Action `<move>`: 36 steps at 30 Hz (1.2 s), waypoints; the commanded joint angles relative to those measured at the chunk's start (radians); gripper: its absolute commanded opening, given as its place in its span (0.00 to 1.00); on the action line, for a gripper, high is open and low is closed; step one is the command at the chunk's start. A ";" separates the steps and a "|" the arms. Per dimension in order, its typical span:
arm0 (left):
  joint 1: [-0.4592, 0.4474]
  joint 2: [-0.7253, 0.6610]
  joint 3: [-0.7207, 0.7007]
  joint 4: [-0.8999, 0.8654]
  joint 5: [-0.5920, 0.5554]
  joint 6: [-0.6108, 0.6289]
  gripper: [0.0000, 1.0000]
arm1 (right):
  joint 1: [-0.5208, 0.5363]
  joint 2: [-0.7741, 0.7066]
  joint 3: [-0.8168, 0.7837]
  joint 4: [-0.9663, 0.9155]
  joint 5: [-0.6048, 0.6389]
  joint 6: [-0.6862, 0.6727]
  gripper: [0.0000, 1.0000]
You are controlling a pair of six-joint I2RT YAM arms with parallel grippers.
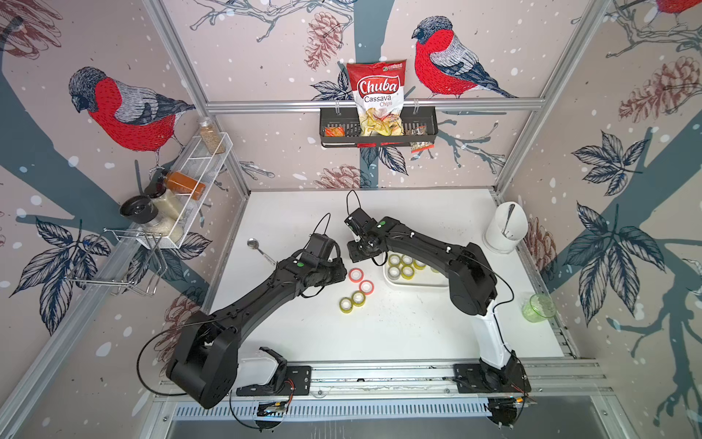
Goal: Put the transparent tape into the storage box
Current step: Place the tape in the storage box.
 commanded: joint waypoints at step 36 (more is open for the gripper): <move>-0.289 0.493 0.467 0.065 -0.008 -0.024 0.29 | -0.381 -0.610 -0.814 0.178 -0.105 0.021 0.51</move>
